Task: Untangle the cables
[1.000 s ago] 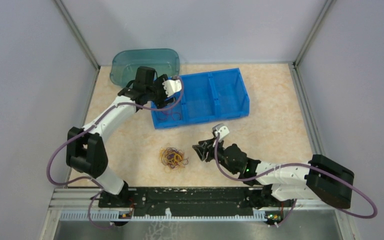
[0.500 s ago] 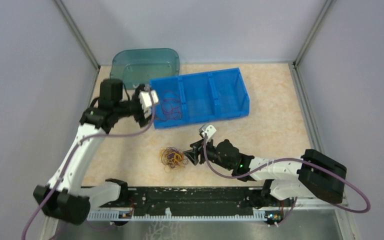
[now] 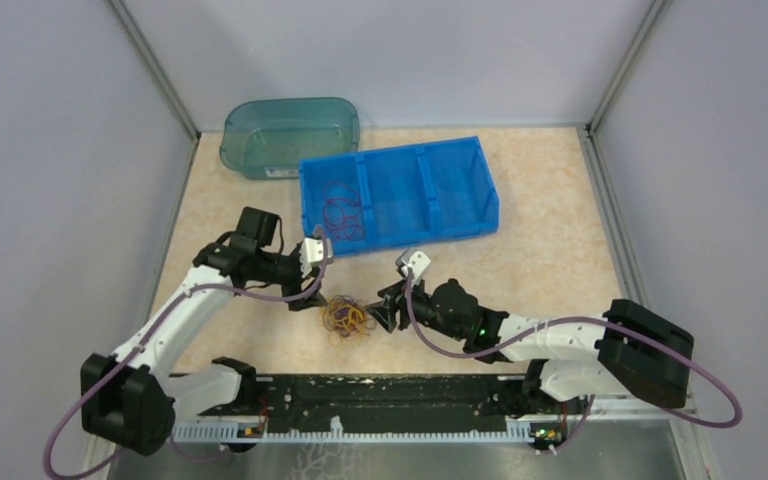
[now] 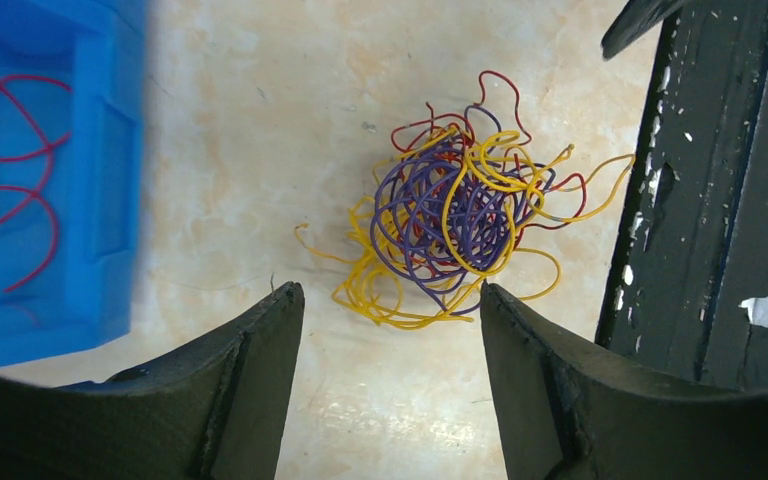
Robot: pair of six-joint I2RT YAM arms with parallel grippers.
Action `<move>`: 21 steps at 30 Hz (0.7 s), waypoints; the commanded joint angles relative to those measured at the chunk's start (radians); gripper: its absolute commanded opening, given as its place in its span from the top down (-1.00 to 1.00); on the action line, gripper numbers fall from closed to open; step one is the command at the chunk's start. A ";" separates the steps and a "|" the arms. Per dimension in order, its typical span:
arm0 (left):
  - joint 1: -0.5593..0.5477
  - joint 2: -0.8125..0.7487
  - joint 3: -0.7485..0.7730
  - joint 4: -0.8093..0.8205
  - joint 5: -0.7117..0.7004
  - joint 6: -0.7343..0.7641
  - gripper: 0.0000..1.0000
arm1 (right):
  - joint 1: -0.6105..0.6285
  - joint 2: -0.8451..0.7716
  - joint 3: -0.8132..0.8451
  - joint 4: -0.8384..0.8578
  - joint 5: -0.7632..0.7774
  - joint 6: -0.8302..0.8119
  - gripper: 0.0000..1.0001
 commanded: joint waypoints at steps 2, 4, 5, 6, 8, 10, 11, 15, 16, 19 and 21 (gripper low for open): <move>-0.018 0.134 0.038 -0.070 0.061 0.082 -0.35 | 0.006 -0.081 -0.037 0.021 0.066 0.019 0.01; -0.020 0.183 0.059 -0.115 0.073 0.104 -0.33 | 0.006 -0.102 -0.047 0.012 0.077 0.023 0.02; -0.021 0.201 0.068 -0.134 0.080 0.119 -0.33 | 0.006 -0.109 -0.051 0.006 0.080 0.026 0.03; -0.027 0.216 0.073 -0.145 0.081 0.128 -0.33 | 0.005 -0.115 -0.054 0.001 0.082 0.028 0.04; -0.037 0.234 0.080 -0.157 0.083 0.142 -0.34 | 0.005 -0.124 -0.059 -0.007 0.087 0.029 0.07; -0.043 0.246 0.082 -0.152 0.085 0.149 -0.33 | 0.005 -0.128 -0.061 -0.010 0.092 0.030 0.08; -0.046 0.251 0.084 -0.144 0.087 0.147 -0.32 | 0.005 -0.129 -0.061 -0.009 0.094 0.031 0.10; -0.054 0.271 0.087 -0.113 0.091 0.136 -0.08 | 0.005 -0.126 -0.051 -0.012 0.092 0.034 0.15; -0.054 0.273 0.087 -0.106 0.089 0.135 0.04 | 0.005 -0.125 -0.049 -0.011 0.093 0.035 0.17; -0.057 0.275 0.098 -0.091 0.085 0.126 0.45 | 0.005 -0.124 -0.044 -0.013 0.090 0.036 0.21; -0.057 0.274 0.109 -0.098 0.082 0.125 0.59 | 0.005 -0.122 -0.042 -0.013 0.088 0.036 0.22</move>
